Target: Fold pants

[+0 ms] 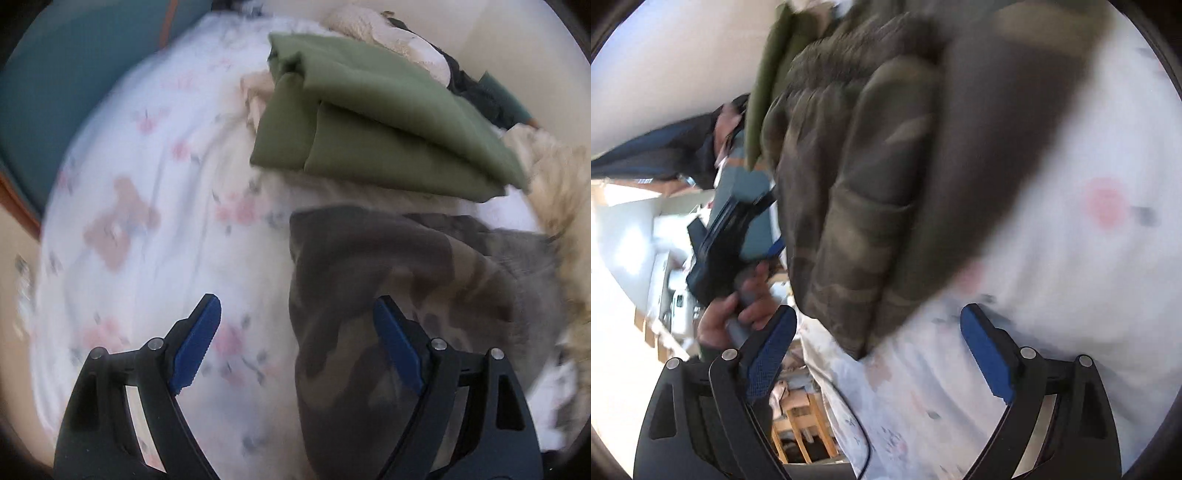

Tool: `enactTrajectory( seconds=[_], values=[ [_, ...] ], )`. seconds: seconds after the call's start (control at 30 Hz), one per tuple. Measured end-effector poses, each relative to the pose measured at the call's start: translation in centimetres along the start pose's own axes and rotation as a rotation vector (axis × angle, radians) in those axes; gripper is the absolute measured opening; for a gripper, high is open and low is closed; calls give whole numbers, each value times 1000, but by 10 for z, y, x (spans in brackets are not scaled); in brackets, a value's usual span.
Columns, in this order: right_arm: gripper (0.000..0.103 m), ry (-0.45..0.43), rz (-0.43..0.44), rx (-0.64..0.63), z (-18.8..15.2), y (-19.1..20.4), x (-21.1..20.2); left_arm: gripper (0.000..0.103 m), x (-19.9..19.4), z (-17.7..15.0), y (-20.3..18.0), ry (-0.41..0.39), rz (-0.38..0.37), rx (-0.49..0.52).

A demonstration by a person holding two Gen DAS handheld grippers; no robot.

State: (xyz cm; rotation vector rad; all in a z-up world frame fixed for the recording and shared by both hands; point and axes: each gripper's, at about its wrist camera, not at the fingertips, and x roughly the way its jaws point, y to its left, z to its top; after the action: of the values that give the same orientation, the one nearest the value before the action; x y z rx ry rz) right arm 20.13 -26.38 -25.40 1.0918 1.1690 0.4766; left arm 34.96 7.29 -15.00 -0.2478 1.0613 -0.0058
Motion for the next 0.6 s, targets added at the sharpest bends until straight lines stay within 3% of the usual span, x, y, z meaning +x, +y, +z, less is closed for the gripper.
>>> enactTrajectory(
  seconds=[0.1,0.2,0.27,0.4,0.47,0.53,0.57,0.6],
  values=[
    [93,-43,69,-17,5,3,10,81,10,7,-4,25,-73,-23],
    [88,-77,139,-29,15,7,7,81,21,20,-12,55,-57,-8],
    [87,-121,109,-21,23,1,0,80,25,25,-12,61,-42,-10],
    [87,-66,150,-40,27,-6,3,78,28,31,-20,53,-40,42],
    [86,-81,158,-49,28,-3,7,70,36,33,-20,70,-65,34],
    [84,-97,132,-63,29,0,12,44,51,33,-18,136,-151,-17],
    [84,-100,135,-81,32,3,14,42,53,32,-20,135,-146,-23],
    [78,-93,131,-96,35,5,16,31,51,31,-24,114,-151,-7]
  ],
)
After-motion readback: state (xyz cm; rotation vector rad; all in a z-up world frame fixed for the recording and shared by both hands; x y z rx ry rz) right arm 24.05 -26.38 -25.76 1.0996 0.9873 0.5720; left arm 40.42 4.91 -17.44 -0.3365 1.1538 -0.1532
